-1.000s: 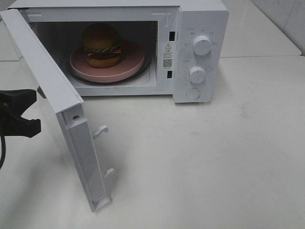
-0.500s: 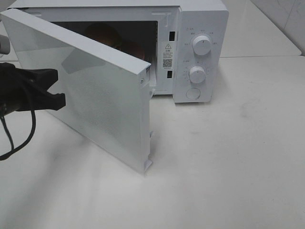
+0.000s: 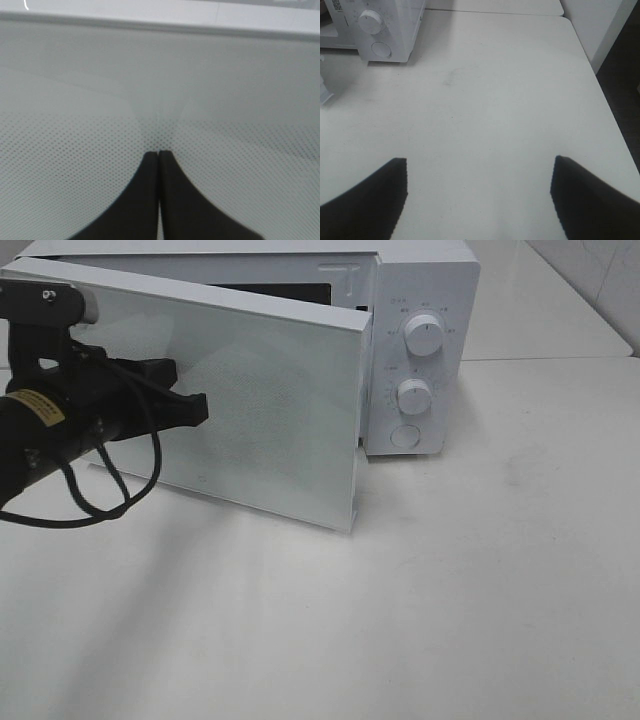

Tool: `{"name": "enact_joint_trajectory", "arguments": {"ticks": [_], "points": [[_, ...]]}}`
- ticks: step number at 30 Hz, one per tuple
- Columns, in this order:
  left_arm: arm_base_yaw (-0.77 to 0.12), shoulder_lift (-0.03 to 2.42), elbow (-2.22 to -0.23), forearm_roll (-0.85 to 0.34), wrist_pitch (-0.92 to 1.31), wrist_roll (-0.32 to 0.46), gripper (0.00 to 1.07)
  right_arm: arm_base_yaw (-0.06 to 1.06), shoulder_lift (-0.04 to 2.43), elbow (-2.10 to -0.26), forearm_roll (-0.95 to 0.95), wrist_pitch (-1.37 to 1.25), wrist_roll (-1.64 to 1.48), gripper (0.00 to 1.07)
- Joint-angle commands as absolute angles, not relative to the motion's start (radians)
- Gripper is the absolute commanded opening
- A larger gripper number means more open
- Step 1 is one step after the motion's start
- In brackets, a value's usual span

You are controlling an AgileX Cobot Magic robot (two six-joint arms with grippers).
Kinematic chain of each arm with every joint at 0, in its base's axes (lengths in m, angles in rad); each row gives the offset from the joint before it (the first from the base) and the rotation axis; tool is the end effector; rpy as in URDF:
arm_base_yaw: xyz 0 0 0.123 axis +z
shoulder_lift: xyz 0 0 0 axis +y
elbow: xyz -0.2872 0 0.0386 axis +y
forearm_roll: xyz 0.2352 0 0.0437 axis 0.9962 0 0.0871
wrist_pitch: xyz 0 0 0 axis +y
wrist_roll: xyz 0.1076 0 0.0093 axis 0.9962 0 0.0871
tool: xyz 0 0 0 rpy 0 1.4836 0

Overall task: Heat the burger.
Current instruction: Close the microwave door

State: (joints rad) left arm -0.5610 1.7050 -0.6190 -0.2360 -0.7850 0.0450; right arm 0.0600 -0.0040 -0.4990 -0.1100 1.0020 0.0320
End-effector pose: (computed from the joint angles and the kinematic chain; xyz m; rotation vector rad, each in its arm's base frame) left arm 0.2878 -0.1598 0.1906 0.2751 1.7873 -0.3398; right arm -0.0031 -0.0102 0.2692 -0.0263 1.9785 -0.0705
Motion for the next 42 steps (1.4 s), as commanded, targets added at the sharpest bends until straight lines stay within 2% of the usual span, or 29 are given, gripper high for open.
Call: {"name": "enact_joint_trajectory", "arguments": {"ticks": [1,2,4,7,9,30,42], "points": [[-0.603,1.743,-0.675,-0.324,-0.808,0.097,0.00,0.054,-0.032,-0.496,-0.114,0.995,0.040,0.76],[-0.603,1.743,-0.675,-0.324,-0.808,0.097,0.00,0.054,-0.032,-0.496,-0.114,0.995,0.040,0.76],[-0.638,1.788,-0.736,-0.419,-0.810,0.145,0.00,0.054,-0.032,-0.496,-0.114,0.995,0.040,0.76],[-0.646,1.800,-0.754,-0.440,-0.810,0.156,0.00,0.054,-0.032,-0.496,-0.114,0.995,0.040,0.76],[-0.664,1.844,-0.825,-0.499,-0.809,0.197,0.00,0.054,-0.032,-0.496,-0.114,0.995,0.040,0.76],[-0.662,2.001,-1.066,-0.576,-0.767,0.224,0.00,0.054,-0.032,-0.496,-0.114,0.995,0.040,0.76],[-0.638,2.003,-1.076,-0.592,-0.777,0.242,0.00,0.054,-0.032,-0.496,-0.114,0.995,0.040,0.76]]}}
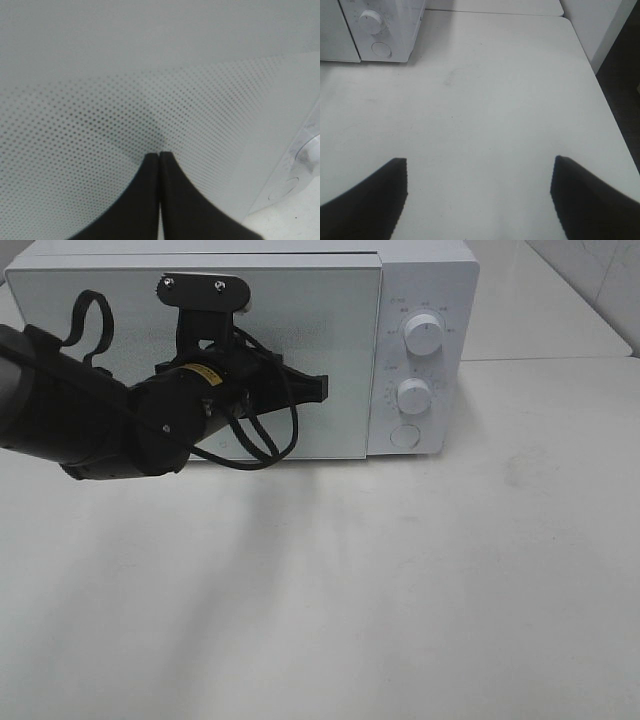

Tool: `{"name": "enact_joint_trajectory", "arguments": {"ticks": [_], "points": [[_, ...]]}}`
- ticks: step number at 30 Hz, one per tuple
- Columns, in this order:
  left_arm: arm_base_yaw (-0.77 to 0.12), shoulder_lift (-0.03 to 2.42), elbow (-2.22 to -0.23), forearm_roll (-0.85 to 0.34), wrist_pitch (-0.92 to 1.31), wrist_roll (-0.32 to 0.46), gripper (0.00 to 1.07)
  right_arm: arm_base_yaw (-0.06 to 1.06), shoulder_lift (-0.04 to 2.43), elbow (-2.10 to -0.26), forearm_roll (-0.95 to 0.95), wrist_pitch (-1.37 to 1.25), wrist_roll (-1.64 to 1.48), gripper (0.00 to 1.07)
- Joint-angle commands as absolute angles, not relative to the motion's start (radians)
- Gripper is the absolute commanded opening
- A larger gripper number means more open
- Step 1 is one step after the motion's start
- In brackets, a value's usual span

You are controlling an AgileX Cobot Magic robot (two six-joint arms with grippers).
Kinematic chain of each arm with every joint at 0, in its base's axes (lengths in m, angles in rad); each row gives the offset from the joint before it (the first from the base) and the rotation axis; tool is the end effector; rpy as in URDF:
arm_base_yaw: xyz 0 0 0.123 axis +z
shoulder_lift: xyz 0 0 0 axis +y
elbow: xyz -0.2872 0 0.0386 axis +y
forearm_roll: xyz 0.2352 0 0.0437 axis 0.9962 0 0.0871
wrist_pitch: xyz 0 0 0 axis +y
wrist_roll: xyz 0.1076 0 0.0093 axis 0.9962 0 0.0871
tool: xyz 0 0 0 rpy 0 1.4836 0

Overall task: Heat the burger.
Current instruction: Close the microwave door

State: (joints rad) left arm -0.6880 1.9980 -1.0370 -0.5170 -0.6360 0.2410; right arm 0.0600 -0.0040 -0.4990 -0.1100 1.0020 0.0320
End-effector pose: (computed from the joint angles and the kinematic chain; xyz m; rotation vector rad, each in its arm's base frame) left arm 0.3470 -0.2442 0.1697 0.2616 1.8547 -0.3273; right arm -0.0031 -0.0102 0.2692 -0.0263 1.9785 -0.0705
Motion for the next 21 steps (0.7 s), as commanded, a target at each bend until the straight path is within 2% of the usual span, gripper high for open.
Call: {"name": "enact_joint_trajectory", "arguments": {"ticks": [1,10,16,17,21], "points": [[-0.638,2.005,-1.081,-0.592,-0.777,0.242,0.00,0.054,-0.032,-0.496,-0.114,0.995,0.040,0.76],[-0.638,2.034,-1.151,-0.594,-0.760,0.254,0.00,0.054,-0.032,-0.496,-0.114,0.995,0.040,0.76],[-0.664,2.007,-1.143,-0.594,-0.674,0.312,0.00,0.054,-0.032,-0.496,-0.114,0.995,0.040,0.76],[-0.681,1.989,-1.125,-0.597,-0.670,0.341,0.00,0.054,-0.032,-0.496,-0.114,0.995,0.040,0.76],[-0.705,1.954,-1.075,-0.614,-0.662,0.347,0.00,0.054,-0.032,-0.496,-0.114,0.995,0.040,0.76]]}}
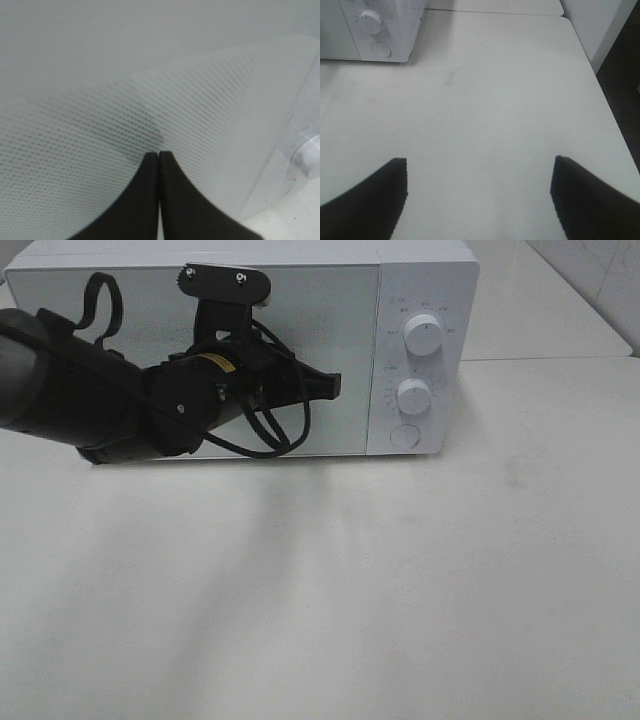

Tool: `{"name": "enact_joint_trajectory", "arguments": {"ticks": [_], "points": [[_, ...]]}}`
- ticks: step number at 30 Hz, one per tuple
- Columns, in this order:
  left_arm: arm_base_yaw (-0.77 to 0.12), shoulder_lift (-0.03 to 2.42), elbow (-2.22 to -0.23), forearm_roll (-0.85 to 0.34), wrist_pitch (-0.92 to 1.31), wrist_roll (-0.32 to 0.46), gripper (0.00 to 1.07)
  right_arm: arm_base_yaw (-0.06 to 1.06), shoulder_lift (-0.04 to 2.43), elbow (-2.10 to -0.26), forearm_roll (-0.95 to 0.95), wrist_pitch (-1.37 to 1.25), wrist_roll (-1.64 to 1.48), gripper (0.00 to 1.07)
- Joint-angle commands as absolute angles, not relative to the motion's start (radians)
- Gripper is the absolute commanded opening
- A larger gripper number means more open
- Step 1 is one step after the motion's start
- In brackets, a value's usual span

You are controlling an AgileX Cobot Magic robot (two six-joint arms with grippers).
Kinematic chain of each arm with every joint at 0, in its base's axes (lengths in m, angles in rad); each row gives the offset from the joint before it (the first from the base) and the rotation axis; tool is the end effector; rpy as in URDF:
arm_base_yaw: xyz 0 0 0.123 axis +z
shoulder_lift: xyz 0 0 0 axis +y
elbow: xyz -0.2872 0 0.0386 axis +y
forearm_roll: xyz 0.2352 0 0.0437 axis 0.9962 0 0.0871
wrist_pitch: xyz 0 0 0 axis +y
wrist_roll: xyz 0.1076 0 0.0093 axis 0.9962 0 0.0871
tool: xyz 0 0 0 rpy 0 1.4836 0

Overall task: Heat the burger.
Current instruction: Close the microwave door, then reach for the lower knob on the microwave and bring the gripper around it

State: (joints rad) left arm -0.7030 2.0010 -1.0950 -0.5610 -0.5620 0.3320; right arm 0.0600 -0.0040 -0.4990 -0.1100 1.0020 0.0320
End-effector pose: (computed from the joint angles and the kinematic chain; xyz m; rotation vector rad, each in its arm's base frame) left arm 0.3496 -0.2562 0.1762 0.3211 1.8706 -0.3144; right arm -0.0031 -0.0102 0.2692 -0.0263 1.9785 -0.0705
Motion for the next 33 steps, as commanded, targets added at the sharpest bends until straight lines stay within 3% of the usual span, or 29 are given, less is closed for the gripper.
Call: {"name": "enact_joint_trajectory", "arguments": {"ticks": [1,8,9,10,11,12,13,14,15,17,21,24,26,33], "points": [[-0.715,1.926,-1.029,-0.626,-0.646,0.346,0.00,0.054,-0.032,-0.496,-0.114,0.995,0.040,0.76],[-0.728,1.843,-0.917,-0.649,-0.521,0.346,0.01,0.054,-0.032,-0.496,-0.114,0.995,0.040,0.76],[-0.728,1.825,-0.898,-0.648,-0.439,0.347,0.12,0.054,-0.032,-0.496,-0.114,0.995,0.040,0.76],[-0.728,1.807,-0.888,-0.647,-0.333,0.348,0.37,0.054,-0.032,-0.496,-0.114,0.995,0.040,0.76],[-0.728,1.807,-0.888,-0.647,-0.333,0.348,0.37,0.054,-0.032,-0.496,-0.114,0.995,0.040,0.76],[-0.728,1.799,-0.885,-0.647,-0.280,0.348,0.53,0.054,-0.032,-0.496,-0.114,0.995,0.040,0.76],[-0.728,1.786,-0.884,-0.647,-0.191,0.347,0.83,0.054,-0.032,-0.496,-0.114,0.995,0.040,0.76],[-0.728,1.786,-0.884,-0.647,-0.191,0.347,0.83,0.054,-0.032,-0.496,-0.114,0.995,0.040,0.76],[-0.728,1.777,-0.884,-0.647,-0.142,0.347,0.96,0.054,-0.032,-0.496,-0.114,0.995,0.040,0.76],[-0.727,1.762,-0.884,-0.640,-0.054,0.347,1.01,0.054,-0.032,-0.496,-0.114,0.995,0.040,0.76],[-0.720,1.739,-0.884,-0.626,0.032,0.347,1.01,0.054,-0.032,-0.496,-0.114,0.995,0.040,0.76],[-0.720,1.705,-0.884,-0.582,0.132,0.347,1.01,0.054,-0.032,-0.496,-0.114,0.995,0.040,0.76],[-0.720,1.646,-0.884,-0.481,0.304,0.346,1.01,0.054,-0.032,-0.496,-0.114,0.995,0.040,0.76],[-0.720,1.551,-0.884,-0.408,0.554,0.313,1.01,0.054,-0.032,-0.496,-0.114,0.995,0.040,0.76]]}}
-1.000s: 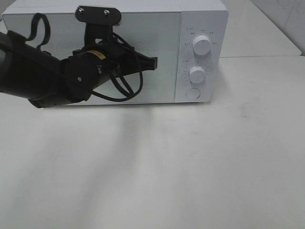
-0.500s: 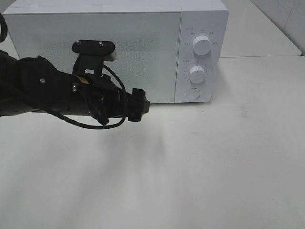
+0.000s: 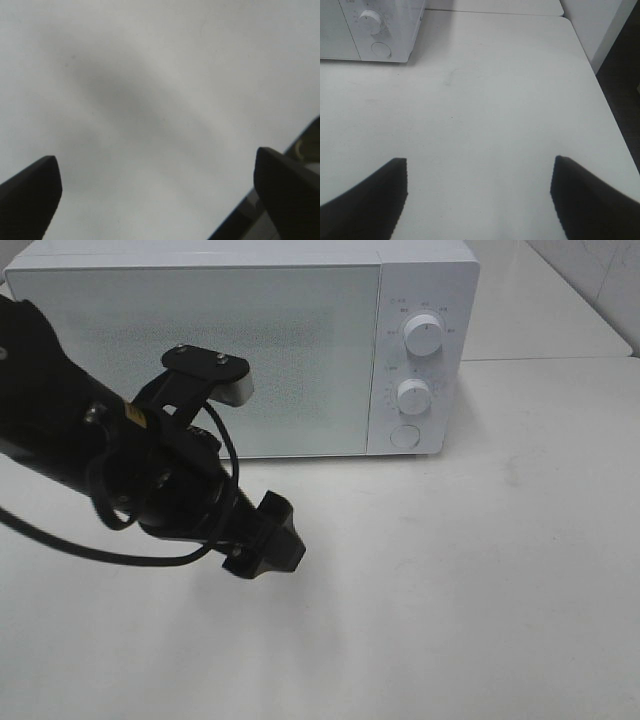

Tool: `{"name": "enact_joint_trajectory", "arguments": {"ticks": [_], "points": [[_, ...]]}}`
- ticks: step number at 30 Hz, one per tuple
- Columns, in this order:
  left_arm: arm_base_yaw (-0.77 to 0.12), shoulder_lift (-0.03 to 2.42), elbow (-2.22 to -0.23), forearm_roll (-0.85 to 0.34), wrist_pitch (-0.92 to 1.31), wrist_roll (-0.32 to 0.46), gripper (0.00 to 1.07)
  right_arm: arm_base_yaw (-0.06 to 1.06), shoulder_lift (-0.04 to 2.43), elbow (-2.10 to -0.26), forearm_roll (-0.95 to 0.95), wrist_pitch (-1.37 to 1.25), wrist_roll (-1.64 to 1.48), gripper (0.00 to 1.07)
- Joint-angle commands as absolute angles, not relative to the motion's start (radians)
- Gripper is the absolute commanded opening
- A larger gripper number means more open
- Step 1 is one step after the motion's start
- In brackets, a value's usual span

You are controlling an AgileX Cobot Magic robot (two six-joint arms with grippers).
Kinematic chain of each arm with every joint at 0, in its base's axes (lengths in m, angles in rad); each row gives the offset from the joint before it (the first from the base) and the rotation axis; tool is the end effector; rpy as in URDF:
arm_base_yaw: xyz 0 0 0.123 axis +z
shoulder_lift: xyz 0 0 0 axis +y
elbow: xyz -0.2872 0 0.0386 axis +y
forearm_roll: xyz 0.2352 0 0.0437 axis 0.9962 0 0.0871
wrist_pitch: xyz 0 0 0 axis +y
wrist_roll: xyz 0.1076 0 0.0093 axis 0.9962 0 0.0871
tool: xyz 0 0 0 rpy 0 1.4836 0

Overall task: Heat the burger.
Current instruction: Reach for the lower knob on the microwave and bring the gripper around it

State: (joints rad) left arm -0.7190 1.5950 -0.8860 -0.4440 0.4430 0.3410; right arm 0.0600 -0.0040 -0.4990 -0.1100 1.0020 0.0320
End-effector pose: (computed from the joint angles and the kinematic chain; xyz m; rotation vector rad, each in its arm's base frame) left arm 0.2182 -0.2174 0.1984 0.9205 2.4987 -0.5122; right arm -0.0031 -0.0102 0.2692 -0.0263 1.9785 -0.0705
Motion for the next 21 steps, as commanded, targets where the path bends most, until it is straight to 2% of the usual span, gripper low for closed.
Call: {"name": "enact_joint_trajectory", "arguments": {"ticks": [1,3,4,5,6,7,8,9,10,11,12,13,15,16,17,18,19,20,21], "points": [[-0.720,1.520,-0.884,-0.373,0.609,0.288,1.01,0.054,-0.032,-0.496,-0.114,0.995,0.040,0.76],[-0.720,1.503,-0.884,-0.351,0.629,0.271,1.01,0.054,-0.032,-0.496,-0.114,0.995,0.040,0.76],[-0.720,1.472,-0.884,-0.302,0.662,0.209,1.01,0.054,-0.032,-0.496,-0.114,0.995,0.040,0.76],[-0.720,1.472,-0.884,-0.302,0.662,0.209,1.01,0.054,-0.032,-0.496,-0.114,0.995,0.040,0.76],[-0.720,1.456,-0.884,-0.271,0.680,0.167,1.01,0.054,-0.032,-0.496,-0.114,0.995,0.040,0.76],[-0.720,1.431,-0.884,-0.205,0.712,0.082,1.01,0.054,-0.032,-0.496,-0.114,0.995,0.040,0.76],[-0.720,1.431,-0.884,-0.205,0.712,0.082,1.01,0.054,-0.032,-0.496,-0.114,0.995,0.040,0.76],[-0.714,1.418,-0.884,-0.161,0.724,0.033,1.01,0.054,-0.032,-0.496,-0.114,0.995,0.040,0.76],[-0.714,1.418,-0.884,-0.161,0.724,0.033,1.01,0.054,-0.032,-0.496,-0.114,0.995,0.040,0.76],[-0.687,1.400,-0.884,-0.097,0.760,-0.043,1.01,0.054,-0.032,-0.496,-0.114,0.995,0.040,0.76],[-0.635,1.387,-0.884,-0.064,0.805,-0.083,1.01,0.054,-0.032,-0.496,-0.114,0.995,0.040,0.76],[-0.635,1.387,-0.884,-0.064,0.805,-0.083,1.01,0.054,-0.032,-0.496,-0.114,0.995,0.040,0.76],[-0.532,1.376,-0.884,-0.062,0.879,-0.072,1.01,0.054,-0.031,-0.496,-0.114,0.995,0.040,0.76],[-0.532,1.376,-0.884,-0.062,0.879,-0.072,1.01,0.054,-0.031,-0.496,-0.114,0.995,0.040,0.76],[-0.490,1.376,-0.884,-0.062,0.897,-0.064,1.01,0.054,-0.031,-0.496,-0.114,0.995,0.040,0.76],[-0.415,1.371,-0.884,-0.067,0.938,-0.040,1.01,0.054,-0.031,-0.496,-0.114,0.995,0.040,0.76],[-0.415,1.371,-0.884,-0.067,0.938,-0.040,1.01,0.054,-0.031,-0.496,-0.114,0.995,0.040,0.76],[-0.337,1.366,-0.884,-0.076,0.978,-0.016,1.01,0.054,-0.031,-0.496,-0.114,0.995,0.040,0.76],[-0.337,1.366,-0.884,-0.076,0.978,-0.016,1.01,0.054,-0.031,-0.496,-0.114,0.995,0.040,0.76]]}}
